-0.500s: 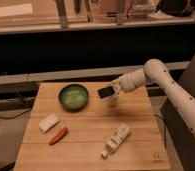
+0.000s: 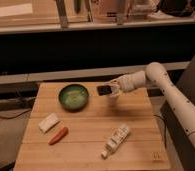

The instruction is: Place the eraser in the ceramic cup

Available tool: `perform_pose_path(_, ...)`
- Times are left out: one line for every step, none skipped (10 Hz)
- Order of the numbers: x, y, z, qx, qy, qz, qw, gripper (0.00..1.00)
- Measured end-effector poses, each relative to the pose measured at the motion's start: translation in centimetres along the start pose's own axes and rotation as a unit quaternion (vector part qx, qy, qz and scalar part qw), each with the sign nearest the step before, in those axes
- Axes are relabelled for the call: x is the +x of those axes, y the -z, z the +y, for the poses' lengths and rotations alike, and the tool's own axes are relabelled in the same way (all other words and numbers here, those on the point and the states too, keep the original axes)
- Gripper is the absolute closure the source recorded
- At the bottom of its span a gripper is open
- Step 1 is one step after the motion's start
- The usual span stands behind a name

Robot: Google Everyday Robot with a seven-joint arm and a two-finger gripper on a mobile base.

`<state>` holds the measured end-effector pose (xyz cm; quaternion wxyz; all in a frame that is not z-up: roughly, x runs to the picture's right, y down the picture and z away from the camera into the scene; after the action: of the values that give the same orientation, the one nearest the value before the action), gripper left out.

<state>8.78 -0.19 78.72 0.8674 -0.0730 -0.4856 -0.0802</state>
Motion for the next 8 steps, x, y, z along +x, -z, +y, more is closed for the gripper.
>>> perform_pose_path(-0.1, -0.2, -0.3, 0.009, -0.007, -0.009, 0.9999, 0.99)
perform_pose_path(-0.2, -0.2, -0.5, 0.016, -0.012, -0.014, 0.9997, 0.99)
perform_pose_path(-0.1, -0.2, -0.6, 0.023, -0.017, -0.018, 0.9994, 0.99)
perform_pose_path(0.1, 0.1, -0.8, 0.033, -0.024, -0.023, 0.9989, 0.99)
perform_pose_path(0.3, 0.4, -0.8, 0.04, -0.029, -0.027, 0.9984, 0.99)
perform_pose_path(0.5, 0.7, -0.8, 0.049, -0.034, -0.031, 0.9977, 0.99)
perform_pose_path(0.9, 1.2, -0.6, 0.062, -0.041, -0.037, 0.9966, 0.99)
perform_pose_path(1.1, 1.6, -0.5, 0.07, -0.045, -0.04, 0.9957, 0.99)
